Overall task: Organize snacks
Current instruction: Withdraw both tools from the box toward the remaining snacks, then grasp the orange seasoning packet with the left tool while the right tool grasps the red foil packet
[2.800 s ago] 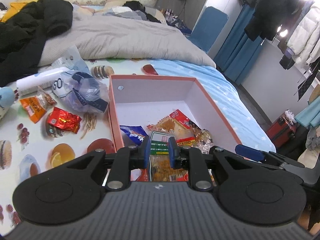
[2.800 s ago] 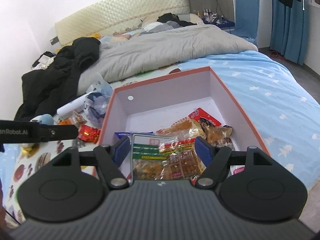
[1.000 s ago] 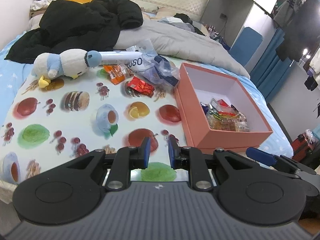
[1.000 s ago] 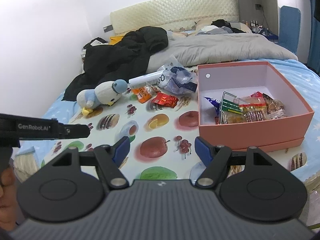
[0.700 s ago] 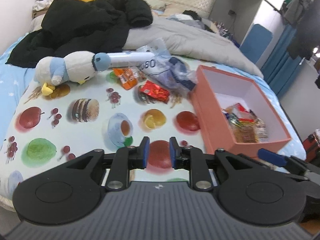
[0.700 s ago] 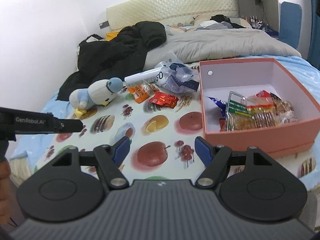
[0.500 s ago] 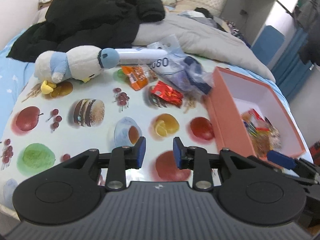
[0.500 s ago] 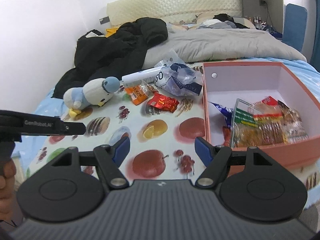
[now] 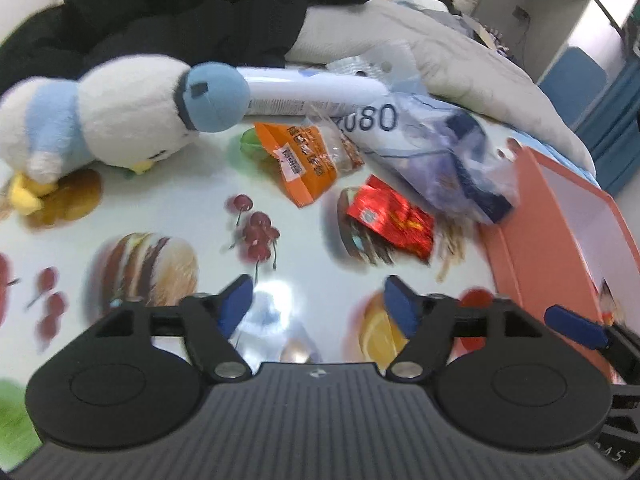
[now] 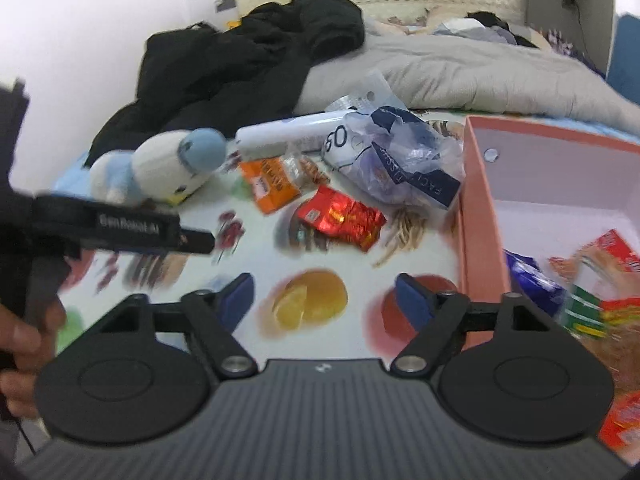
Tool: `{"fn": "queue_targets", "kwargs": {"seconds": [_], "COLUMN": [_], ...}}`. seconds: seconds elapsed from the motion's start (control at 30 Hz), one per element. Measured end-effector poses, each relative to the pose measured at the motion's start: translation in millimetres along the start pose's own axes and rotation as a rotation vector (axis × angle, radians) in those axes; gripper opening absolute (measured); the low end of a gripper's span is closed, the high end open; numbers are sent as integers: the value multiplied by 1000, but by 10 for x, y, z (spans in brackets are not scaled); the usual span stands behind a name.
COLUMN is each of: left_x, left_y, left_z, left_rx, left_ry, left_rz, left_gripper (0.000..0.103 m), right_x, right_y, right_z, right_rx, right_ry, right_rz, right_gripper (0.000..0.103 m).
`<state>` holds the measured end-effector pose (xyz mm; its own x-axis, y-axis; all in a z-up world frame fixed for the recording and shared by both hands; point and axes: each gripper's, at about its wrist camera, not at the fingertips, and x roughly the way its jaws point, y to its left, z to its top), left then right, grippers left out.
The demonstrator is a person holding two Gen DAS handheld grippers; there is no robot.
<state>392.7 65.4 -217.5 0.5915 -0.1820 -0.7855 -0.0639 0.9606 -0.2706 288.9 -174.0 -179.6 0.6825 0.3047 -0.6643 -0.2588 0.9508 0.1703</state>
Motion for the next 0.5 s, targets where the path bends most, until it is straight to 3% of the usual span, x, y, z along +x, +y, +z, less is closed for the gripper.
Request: {"fn": "queue_targets", "kwargs": {"seconds": [0.2, 0.37, 0.5], "left_x": [635, 969, 1152], "left_y": [185, 333, 283], "left_z": [325, 621, 752], "left_rx": [-69, -143, -170], "left_ry": [20, -17, -24], "left_rz": [-53, -113, -103], "left_gripper": [87, 92, 92], "right_x": [667, 1019, 1257], "right_y": [-101, -246, -298], "right_z": [74, 109, 113], "right_rx": [65, 133, 140], "right_ry": [-30, -64, -68], "right_rz": [-40, -89, -110], "right_gripper": [86, 85, 75]}}
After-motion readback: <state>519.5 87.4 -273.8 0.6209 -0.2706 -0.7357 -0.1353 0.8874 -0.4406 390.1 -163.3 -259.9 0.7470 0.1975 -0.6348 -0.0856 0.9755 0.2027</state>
